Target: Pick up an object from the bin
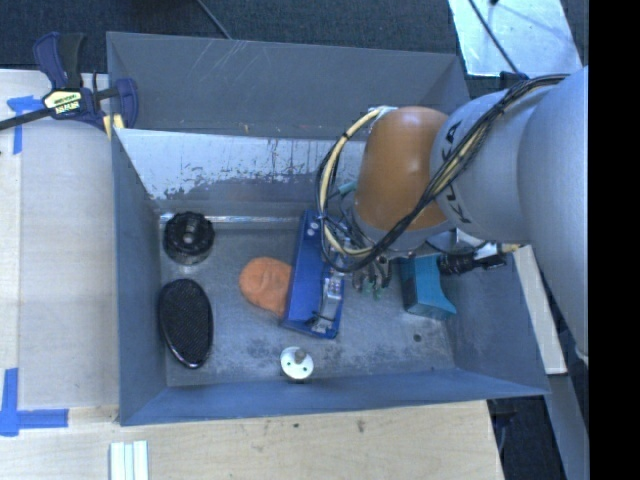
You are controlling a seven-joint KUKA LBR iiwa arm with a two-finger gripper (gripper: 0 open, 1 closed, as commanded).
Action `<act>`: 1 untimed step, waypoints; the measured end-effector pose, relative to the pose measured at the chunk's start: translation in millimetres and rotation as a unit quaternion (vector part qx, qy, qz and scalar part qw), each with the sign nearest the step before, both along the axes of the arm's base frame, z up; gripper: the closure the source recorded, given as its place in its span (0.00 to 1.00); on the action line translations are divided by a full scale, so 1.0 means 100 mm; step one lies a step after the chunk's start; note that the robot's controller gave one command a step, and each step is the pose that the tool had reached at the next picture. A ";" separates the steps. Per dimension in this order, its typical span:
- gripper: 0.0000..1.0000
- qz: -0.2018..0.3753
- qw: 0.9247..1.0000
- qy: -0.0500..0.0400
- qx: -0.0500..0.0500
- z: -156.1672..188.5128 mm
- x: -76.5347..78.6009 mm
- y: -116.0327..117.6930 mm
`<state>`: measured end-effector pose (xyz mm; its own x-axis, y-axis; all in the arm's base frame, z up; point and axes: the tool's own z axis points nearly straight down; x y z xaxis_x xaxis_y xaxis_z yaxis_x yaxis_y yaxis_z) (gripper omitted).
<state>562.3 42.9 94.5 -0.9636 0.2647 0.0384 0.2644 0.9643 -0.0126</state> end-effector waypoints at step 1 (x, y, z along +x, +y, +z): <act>1.00 0.001 1.000 -0.005 0.001 0.17 0.02 0.01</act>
Offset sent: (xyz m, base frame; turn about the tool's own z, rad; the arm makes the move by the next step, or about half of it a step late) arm 0.0003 -0.0001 0.0485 -0.0002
